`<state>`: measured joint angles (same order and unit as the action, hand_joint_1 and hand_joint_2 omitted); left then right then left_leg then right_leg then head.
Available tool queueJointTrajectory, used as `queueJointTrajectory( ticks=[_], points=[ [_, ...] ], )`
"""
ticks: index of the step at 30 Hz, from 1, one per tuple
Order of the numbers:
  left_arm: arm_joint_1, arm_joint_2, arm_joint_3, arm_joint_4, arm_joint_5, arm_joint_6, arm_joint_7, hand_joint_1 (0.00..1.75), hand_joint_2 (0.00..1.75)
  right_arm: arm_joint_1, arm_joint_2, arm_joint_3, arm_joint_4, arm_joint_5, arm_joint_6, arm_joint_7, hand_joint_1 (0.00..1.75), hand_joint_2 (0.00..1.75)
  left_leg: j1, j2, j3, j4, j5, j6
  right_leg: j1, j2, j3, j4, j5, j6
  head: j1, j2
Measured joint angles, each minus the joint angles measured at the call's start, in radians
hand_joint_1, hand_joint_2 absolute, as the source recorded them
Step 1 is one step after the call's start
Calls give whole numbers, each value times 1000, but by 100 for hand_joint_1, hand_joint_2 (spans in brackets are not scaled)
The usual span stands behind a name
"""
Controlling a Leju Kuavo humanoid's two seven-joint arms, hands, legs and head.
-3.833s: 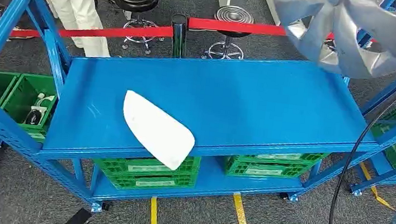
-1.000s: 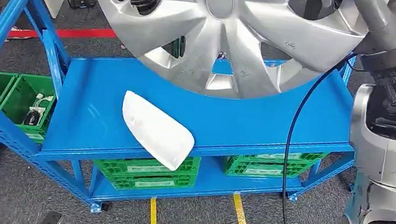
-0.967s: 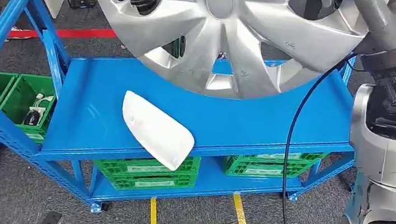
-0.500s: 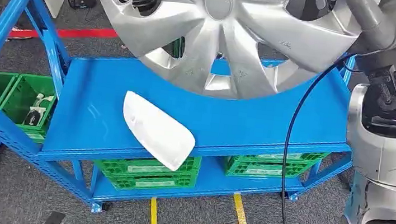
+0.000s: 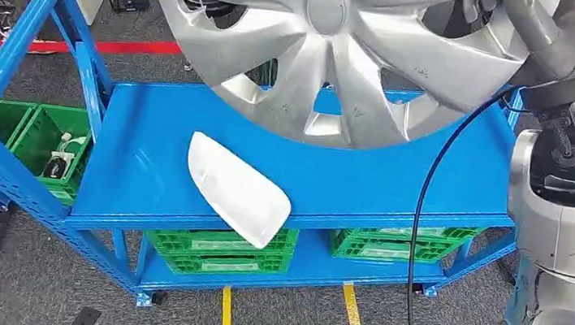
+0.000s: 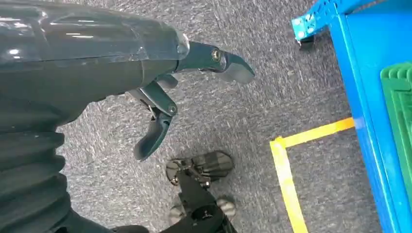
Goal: Take the parts from the cabinet and place them on the table.
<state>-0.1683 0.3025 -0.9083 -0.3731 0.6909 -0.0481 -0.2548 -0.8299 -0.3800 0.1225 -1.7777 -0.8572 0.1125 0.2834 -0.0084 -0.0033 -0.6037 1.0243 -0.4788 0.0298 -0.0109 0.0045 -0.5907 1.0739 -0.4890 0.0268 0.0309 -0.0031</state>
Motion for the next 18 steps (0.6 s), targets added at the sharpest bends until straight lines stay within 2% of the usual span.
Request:
queueJointTrajectory(
  ticks=[1, 2, 4, 5, 6, 7, 8, 10, 11, 12, 13, 15, 16, 17, 18],
  points=[
    [0, -2, 0, 1, 0, 0, 0, 0, 175, -2, 0, 0, 0, 0, 0, 0, 175, 175, -3, 0, -7, 0, 2, -6, 5, 2, 25, -35, -10, -7, -3, 0],
    [-1, -3, 0, 1, 0, 1, 0, 0, 175, -3, 0, 0, 0, 0, 0, 0, 175, 175, -2, 0, -11, 0, 5, -11, 8, 2, 28, -57, -6, -11, -5, 0],
    [0, -5, -1, 3, 0, 1, 0, 0, 175, -2, 0, 0, 1, 0, 0, -1, 175, 175, 3, 0, -12, -3, 15, -26, 12, 1, 24, -59, -4, -16, -6, 0],
    [1, -5, -2, 3, 0, 1, 0, 0, 175, -2, 0, 0, 2, 0, 0, -1, 175, 175, 0, -1, -14, -4, 19, -33, 9, -1, 25, -69, -1, -21, -6, 0],
    [0, -5, -2, 5, 0, 1, 1, 0, 175, -3, 1, 0, 2, 0, 0, -1, 175, 175, 1, -1, -23, 4, 3, -38, 1, -7, 24, -81, 8, -32, -7, 0],
    [0, -7, -4, 6, 0, 1, 0, 0, 175, -3, 1, 0, 1, 0, 0, -1, 175, 175, 1, 2, -33, 29, -32, -47, 2, -8, 21, -85, 14, -40, -17, 0],
    [0, -7, -5, 6, 0, 3, 0, 0, 175, -4, 1, 0, 2, 0, -2, -1, 175, 175, 5, 2, -56, 93, -81, -53, 2, -10, 15, -85, 19, -44, -27, 0],
    [1, -8, -6, 8, 0, 4, 1, 0, 175, -2, 1, 0, 2, 0, -3, -1, 175, 175, 13, 2, -110, 243, -155, -63, 3, -12, 2, -81, 26, -44, -33, 0],
    [1, -9, -7, 9, 0, 5, 2, 0, 175, 0, 1, 1, 2, 0, -3, -1, 175, 175, 17, 2, -121, 283, -165, -67, 3, -12, -5, -78, 30, -44, -35, 0],
    [1, -10, -8, 10, 0, 5, 3, 0, 175, 4, 2, 1, 2, 0, -3, -1, 175, 175, 20, 3, -108, 276, -149, -70, 2, -13, -12, -74, 33, -41, -39, 0],
    [1, -12, -9, 10, 0, 7, 3, 0, 175, 5, 2, 1, 2, 0, -3, -1, 175, 175, 24, 3, -77, 231, -118, -73, 0, -14, -18, -69, 35, -39, -39, 0],
    [1, -12, -10, 11, 0, 7, 3, 0, 175, 4, 1, 1, 2, 0, -3, -1, 175, 175, 31, 7, 30, 64, -48, -78, -2, -14, -30, -55, 37, -34, -41, 0],
    [-1, -13, -10, 11, 0, 8, 3, 0, 175, 3, 2, 1, 0, 0, -3, -1, 175, 175, 31, 6, 55, 17, -74, -82, 1, -14, -38, -51, 40, -26, -44, 0],
    [-1, -12, -10, 11, 0, 8, 3, 0, 175, 1, 0, 0, -1, 0, -4, -1, 175, 175, 27, 1, 55, 14, -58, -68, 3, -13, -45, -47, 44, -20, -45, 0],
    [0, -13, -11, 12, 0, 8, 3, 0, 175, 2, 1, 1, -1, 0, -4, -1, 175, 175, 27, 1, 46, 14, -57, -64, 3, -13, -46, -47, 50, -12, -40, 0]
  ],
)
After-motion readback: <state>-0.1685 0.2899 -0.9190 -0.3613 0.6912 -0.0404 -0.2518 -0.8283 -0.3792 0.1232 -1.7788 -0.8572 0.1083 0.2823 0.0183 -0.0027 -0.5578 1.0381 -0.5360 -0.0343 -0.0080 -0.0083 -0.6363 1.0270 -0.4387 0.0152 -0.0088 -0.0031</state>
